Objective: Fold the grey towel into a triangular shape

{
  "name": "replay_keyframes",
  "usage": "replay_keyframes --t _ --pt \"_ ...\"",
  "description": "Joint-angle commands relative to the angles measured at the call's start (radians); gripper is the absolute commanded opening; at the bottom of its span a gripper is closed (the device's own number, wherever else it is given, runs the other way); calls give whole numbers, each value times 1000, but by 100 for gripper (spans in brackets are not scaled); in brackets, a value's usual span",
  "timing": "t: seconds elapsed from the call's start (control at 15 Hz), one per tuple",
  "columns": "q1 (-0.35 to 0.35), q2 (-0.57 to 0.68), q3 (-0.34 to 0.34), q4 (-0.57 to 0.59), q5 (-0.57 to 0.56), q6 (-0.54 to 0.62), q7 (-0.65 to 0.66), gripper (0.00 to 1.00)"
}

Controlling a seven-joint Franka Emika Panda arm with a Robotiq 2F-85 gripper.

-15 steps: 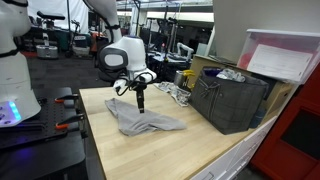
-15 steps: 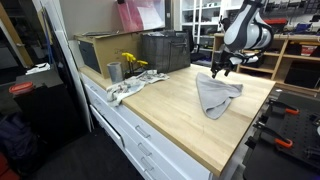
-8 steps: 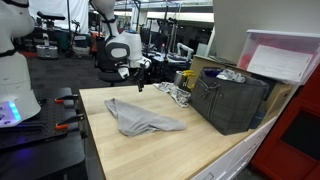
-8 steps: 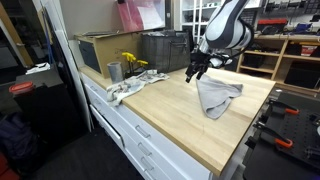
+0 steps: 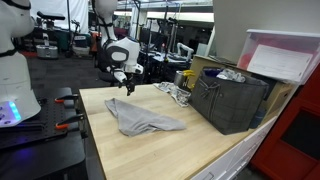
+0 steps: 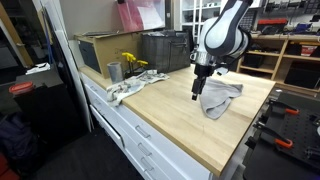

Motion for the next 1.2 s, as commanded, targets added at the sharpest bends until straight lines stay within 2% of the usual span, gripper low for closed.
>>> replay_keyframes --t 0.0,0.2,0.4,0.8,1.13 --pt "116 -37 -114 12 -49 -126 -26 100" --pt "272 -8 -259 40 -174 -151 36 100" --pt "360 23 -332 70 -240 -160 73 100" --pt "378 60 -311 99 -212 -196 47 100" --pt "405 66 -335 88 -236 -228 70 100"
